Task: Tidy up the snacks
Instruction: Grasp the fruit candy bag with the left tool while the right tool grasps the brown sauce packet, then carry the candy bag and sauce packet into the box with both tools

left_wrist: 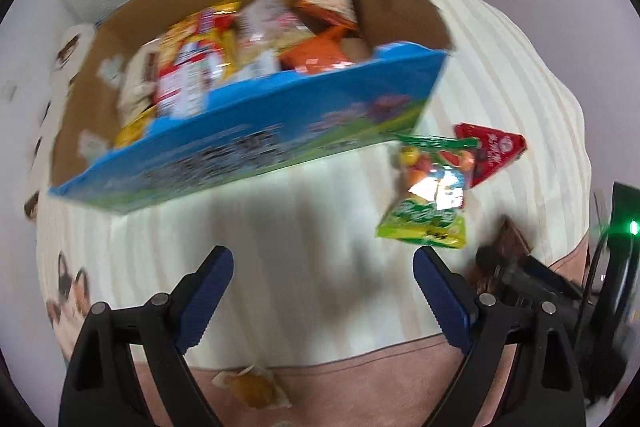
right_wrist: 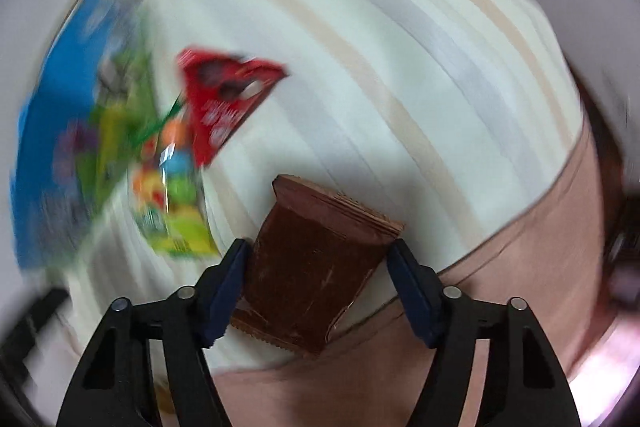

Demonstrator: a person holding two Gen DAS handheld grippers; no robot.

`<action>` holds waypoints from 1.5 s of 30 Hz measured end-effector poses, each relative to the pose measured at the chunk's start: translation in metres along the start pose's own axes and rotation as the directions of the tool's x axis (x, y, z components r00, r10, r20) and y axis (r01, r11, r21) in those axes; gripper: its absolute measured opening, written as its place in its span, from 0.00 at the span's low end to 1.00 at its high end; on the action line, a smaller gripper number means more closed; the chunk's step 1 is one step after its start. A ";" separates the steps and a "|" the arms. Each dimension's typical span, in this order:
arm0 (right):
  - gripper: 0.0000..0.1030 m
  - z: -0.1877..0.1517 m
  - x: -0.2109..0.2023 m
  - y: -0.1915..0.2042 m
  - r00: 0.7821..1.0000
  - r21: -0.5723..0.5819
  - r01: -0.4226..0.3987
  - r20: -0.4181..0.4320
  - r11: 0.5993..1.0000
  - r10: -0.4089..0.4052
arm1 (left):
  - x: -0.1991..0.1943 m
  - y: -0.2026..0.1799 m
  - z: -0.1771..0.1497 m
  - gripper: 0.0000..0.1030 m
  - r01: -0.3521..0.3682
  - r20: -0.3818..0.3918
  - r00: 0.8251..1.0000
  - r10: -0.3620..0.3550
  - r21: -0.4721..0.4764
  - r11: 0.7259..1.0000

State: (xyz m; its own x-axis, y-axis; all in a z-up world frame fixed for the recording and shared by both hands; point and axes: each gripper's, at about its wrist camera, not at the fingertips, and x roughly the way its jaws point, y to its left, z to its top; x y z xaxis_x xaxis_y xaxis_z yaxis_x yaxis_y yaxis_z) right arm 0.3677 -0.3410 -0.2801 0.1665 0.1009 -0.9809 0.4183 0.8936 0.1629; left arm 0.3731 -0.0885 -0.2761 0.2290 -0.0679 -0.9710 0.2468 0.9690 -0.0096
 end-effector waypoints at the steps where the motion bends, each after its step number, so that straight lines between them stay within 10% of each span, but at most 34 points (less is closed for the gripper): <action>1: 0.70 -0.002 -0.001 0.005 1.000 -0.068 0.027 -0.003 0.997 -0.027 | 0.006 -0.008 0.005 0.90 0.010 -0.011 1.000 -0.010 0.020 1.000; 5: 0.71 -0.001 -0.005 0.006 0.996 -0.172 0.081 -0.012 0.982 -0.084 | 0.036 -0.030 0.023 0.90 0.073 -0.075 0.995 -0.071 0.035 0.997; 13: 0.74 0.009 -0.003 -0.012 0.998 -0.004 -0.023 -0.064 1.000 0.023 | 0.075 -0.051 0.053 0.89 0.172 -0.156 0.974 -0.167 0.019 0.985; 18: 0.72 0.018 0.005 -0.030 0.997 0.063 -0.047 -0.066 0.997 0.051 | 0.079 -0.057 0.052 0.50 0.203 -0.165 0.966 -0.198 0.014 0.979; 29: 0.62 -0.014 -0.002 0.002 0.998 -0.180 0.021 -0.058 0.984 -0.032 | 0.065 -0.017 -0.043 0.48 0.141 -0.208 0.967 -0.144 -0.031 0.990; 36: 0.63 -0.051 0.004 0.048 0.994 -0.414 0.068 -0.051 0.908 -0.097 | 0.065 0.006 -0.105 0.48 0.111 -0.246 0.960 -0.137 -0.115 0.987; 45: 0.73 -0.051 -0.013 0.000 0.993 -0.160 -0.060 -0.114 0.985 0.042 | 0.077 0.010 -0.100 0.49 0.097 -0.238 0.963 -0.130 -0.149 0.984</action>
State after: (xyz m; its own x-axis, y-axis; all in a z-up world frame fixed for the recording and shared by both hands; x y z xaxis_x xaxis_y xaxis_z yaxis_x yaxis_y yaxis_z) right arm 0.3202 -0.3203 -0.2728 0.0810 0.1871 -0.9790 0.2593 0.9444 0.2020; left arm 0.2993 -0.0607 -0.3745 -0.0354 -0.1354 -0.9902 0.1245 0.9825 -0.1388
